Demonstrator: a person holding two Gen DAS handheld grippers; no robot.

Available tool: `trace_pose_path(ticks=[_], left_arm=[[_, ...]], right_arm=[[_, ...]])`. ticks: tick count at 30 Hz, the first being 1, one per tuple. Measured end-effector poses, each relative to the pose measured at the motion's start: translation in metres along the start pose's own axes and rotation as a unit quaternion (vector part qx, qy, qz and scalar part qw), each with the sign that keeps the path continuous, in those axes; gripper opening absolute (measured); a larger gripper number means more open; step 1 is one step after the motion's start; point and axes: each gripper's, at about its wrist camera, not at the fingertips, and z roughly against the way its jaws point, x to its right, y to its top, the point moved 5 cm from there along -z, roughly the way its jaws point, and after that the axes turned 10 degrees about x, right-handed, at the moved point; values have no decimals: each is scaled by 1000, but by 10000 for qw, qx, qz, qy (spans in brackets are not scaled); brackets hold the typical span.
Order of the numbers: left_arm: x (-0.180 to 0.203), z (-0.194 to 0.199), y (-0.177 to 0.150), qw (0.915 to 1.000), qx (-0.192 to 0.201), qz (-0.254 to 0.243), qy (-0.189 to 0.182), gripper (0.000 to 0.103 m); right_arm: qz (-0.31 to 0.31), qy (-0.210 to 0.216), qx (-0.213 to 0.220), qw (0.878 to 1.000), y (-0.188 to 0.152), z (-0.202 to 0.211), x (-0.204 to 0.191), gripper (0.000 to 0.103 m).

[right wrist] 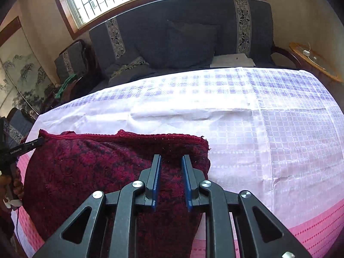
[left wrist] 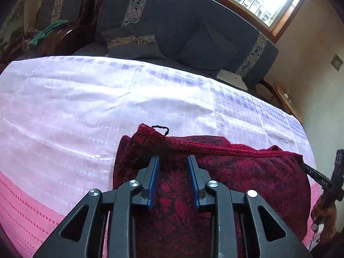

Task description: Fold small clothes

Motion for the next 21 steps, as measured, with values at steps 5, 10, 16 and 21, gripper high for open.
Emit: trace_pose_path(ticks=[5,10,16,21], left_arm=[[-14,-8,-3,9991,-130,413,-48,12],[-7,34,-3,9990,413,59,-169,12],[-5,110,-61,9975,479,-497,-153,17],[-15,131,-119,9983,432,-395,-59,17]], right_arm=[[-29,117,-354,9993,-16,-16,1,15],[-552,321,-104,9979,-10,6,10,18],[142,610,667,9958,-63,105,-31,18],[879,83,544,9946,-138,131,-45,17]])
